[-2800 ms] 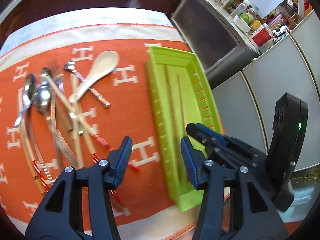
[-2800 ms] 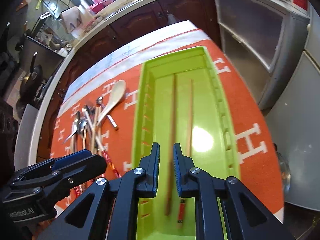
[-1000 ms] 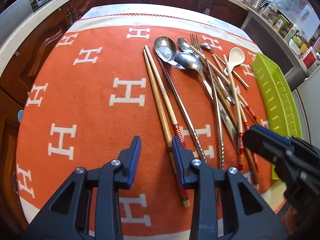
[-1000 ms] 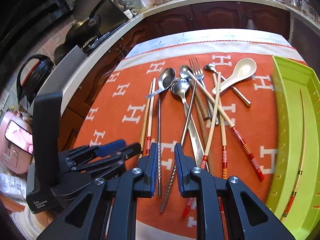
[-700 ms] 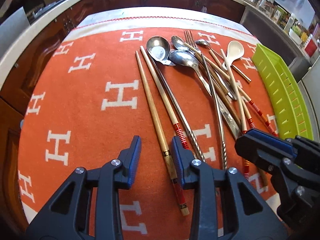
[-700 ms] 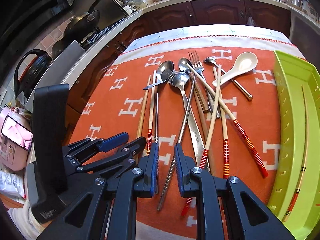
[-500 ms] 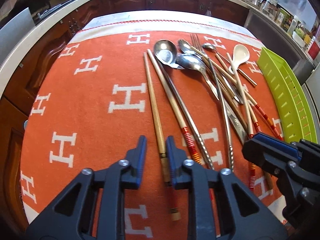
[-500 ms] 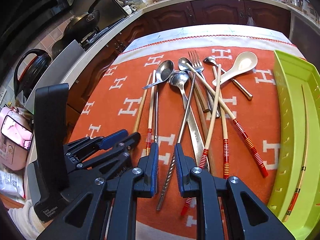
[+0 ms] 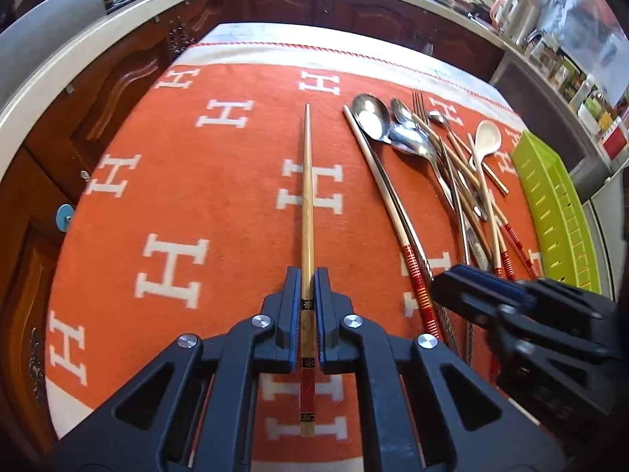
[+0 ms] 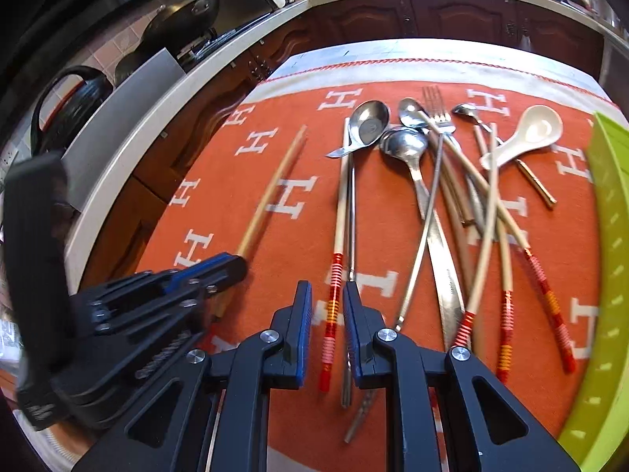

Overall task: Organize utensils
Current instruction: 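Grasp a chopstick with the left tool while the right tool grasps a red-striped one, then carry both chopsticks to the green tray and release them inside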

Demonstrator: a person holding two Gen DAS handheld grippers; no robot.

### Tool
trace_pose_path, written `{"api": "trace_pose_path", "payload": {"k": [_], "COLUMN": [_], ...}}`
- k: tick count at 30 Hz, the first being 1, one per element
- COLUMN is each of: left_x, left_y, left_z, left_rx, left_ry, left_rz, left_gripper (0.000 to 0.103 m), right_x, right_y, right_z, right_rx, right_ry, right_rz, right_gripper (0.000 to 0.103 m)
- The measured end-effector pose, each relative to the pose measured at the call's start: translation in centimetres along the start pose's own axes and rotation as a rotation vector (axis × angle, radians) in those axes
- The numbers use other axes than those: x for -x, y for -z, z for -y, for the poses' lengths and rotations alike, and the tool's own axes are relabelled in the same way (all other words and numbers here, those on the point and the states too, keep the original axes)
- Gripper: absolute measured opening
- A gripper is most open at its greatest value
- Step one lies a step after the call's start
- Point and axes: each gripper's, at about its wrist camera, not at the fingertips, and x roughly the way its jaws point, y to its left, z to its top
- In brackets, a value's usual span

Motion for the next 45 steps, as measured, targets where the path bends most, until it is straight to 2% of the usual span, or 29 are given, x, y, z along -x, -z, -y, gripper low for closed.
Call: {"api": "trace_pose_path", "payload": {"k": [9, 12, 18, 20, 21, 26, 31, 36, 41, 45], "left_x": [1.2, 1.1, 0.9, 0.9, 1.0, 1.3, 3.0, 5.4, 8.3, 10.2], "left_y": [-0.2, -0.2, -0.3, -0.4, -0.4, -0.5, -0.9, -1.7, -3.3, -4.8], "left_z": [-1.8, -2.1, -2.3, -2.4, -2.4, -2.2, -1.8, -0.4, 3.6, 8.5], "left_rx": [0.043, 0.057, 0.069, 0.072, 0.075, 0.069, 0.060, 0.038, -0.039, -0.122], "left_ry": [0.028, 0.039, 0.048, 0.050, 0.050, 0.044, 0.047, 0.080, 0.145, 0.219], "left_rz": [0.003, -0.003, -0.010, -0.010, -0.011, -0.015, 0.004, 0.018, 0.060, 0.080], "left_gripper": [0.005, 0.005, 0.005, 0.005, 0.005, 0.005, 0.005, 0.005, 0.005, 0.005], "right_x": [-3.0, -3.3, -4.4, -4.5, -4.5, -4.0, -1.4, 3.2, 8.6, 13.5], "right_y": [-0.9, -1.1, -1.4, -1.2, -1.1, -1.3, -1.4, -1.6, -1.0, 0.1], "right_z": [-0.6, -0.8, -3.0, -3.6, -3.8, -3.0, -1.7, -0.1, 3.1, 8.1], "right_rx": [0.006, 0.029, 0.138, 0.171, 0.178, 0.130, 0.019, -0.055, -0.141, -0.249], "right_ry": [0.024, 0.043, 0.146, 0.180, 0.199, 0.118, -0.018, -0.066, -0.048, 0.025], "right_rz": [-0.043, -0.026, -0.002, 0.004, 0.011, -0.007, 0.006, 0.073, 0.161, 0.221], "right_gripper": [0.017, 0.017, 0.017, 0.013, 0.008, 0.005, 0.005, 0.005, 0.005, 0.005]}}
